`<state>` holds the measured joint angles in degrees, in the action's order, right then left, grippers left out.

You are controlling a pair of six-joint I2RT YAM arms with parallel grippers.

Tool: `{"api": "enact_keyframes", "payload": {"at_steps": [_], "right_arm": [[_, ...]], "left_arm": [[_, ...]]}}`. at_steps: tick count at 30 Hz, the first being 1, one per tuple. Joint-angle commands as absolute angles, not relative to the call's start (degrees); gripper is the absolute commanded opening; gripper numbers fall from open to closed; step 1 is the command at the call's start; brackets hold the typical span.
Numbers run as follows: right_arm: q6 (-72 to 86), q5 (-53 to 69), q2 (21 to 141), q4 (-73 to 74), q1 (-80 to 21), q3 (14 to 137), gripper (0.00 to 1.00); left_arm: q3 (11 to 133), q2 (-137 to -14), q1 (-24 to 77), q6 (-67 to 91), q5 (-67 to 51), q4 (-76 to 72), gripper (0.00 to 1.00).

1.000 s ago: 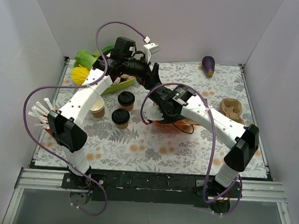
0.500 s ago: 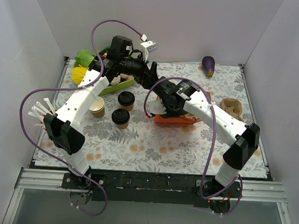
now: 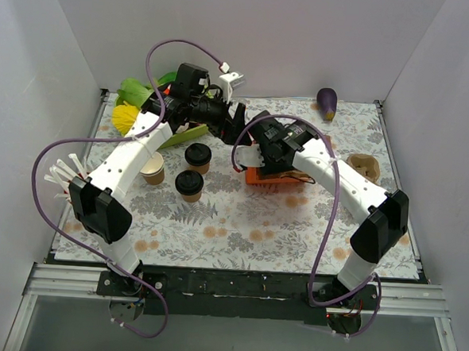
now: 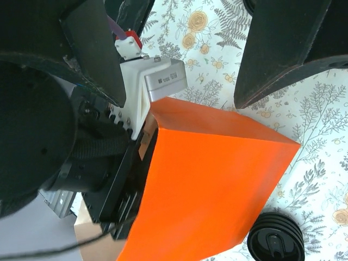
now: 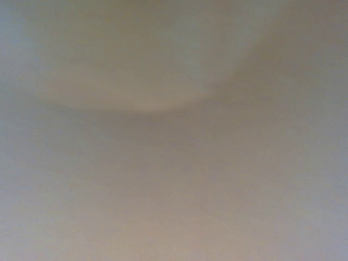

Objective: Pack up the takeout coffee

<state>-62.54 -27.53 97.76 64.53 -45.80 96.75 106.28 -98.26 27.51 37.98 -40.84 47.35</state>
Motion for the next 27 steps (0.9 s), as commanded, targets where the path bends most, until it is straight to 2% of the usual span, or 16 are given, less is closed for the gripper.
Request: {"api": "enact_keyframes", "payload": {"at_steps": [1, 12, 23, 27], "right_arm": [[-66.6, -30.8, 98.0, 60.8, -44.1, 102.7, 0.58], [-66.4, -29.6, 97.4, 60.9, -43.5, 105.9, 0.59], [-64.8, -27.0, 95.9, 58.5, -41.8, 107.9, 0.59], [-63.2, -20.9, 94.3, 55.9, -38.2, 108.0, 0.60]], "left_arm": [[105.0, -94.1, 27.7, 38.2, -41.2, 46.1, 0.81], [103.0, -94.3, 27.7, 42.3, -47.1, 37.5, 0.82], [106.6, -103.4, 27.9, 43.9, -49.9, 27.4, 0.79], [105.7, -101.3, 27.7, 45.5, -54.1, 19.8, 0.79]]}}
